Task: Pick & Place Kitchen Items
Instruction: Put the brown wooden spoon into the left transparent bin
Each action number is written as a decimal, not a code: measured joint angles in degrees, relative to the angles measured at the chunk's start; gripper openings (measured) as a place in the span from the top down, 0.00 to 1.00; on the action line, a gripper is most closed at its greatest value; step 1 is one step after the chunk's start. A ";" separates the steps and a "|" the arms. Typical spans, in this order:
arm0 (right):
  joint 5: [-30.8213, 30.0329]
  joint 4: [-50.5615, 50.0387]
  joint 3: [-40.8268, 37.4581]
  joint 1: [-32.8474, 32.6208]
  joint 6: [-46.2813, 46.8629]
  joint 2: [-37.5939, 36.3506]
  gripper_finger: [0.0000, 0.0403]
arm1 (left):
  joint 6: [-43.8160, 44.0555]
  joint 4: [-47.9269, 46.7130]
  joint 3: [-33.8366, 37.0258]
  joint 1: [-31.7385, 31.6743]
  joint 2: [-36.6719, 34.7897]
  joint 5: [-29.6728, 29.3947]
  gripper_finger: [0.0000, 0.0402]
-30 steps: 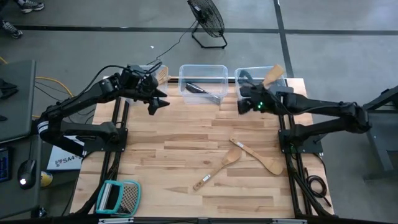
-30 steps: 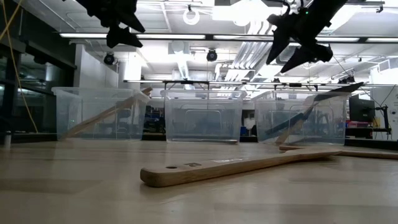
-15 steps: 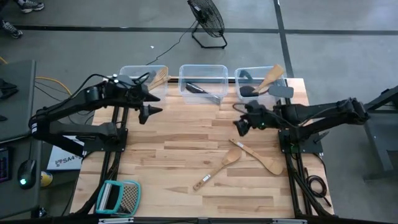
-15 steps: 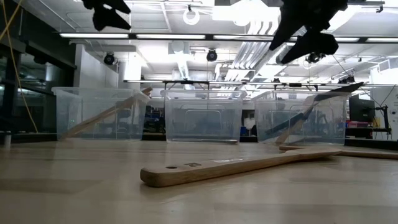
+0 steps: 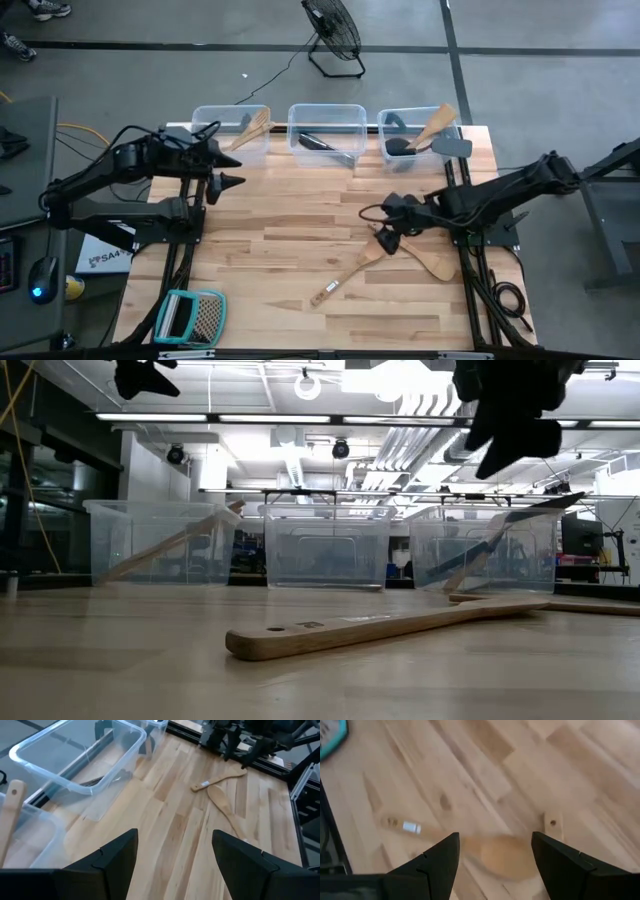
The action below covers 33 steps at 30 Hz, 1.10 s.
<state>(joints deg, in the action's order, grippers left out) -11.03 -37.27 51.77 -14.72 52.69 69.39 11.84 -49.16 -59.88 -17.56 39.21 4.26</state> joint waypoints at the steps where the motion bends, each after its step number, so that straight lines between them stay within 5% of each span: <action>1: 0.71 -0.37 0.00 -0.33 0.00 0.38 0.41 | 0.23 -0.38 0.00 -0.02 -0.37 -0.01 0.38; 13: 10.46 -21.11 0.00 -2.44 6.13 4.78 0.41 | 0.44 -3.81 0.00 -0.02 -3.56 -1.91 0.38; 21: 16.56 -21.25 0.00 -5.55 6.05 11.89 0.41 | 0.44 -3.86 0.00 -0.02 -4.56 -2.02 0.38; 33: 15.48 -22.44 0.00 -9.80 11.32 19.64 0.41 | 0.46 -5.10 0.00 -0.02 -4.64 -2.00 0.38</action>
<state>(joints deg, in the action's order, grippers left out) 4.45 -59.71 51.77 -24.52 64.01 89.04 12.29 -54.26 -59.88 -17.58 34.57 2.26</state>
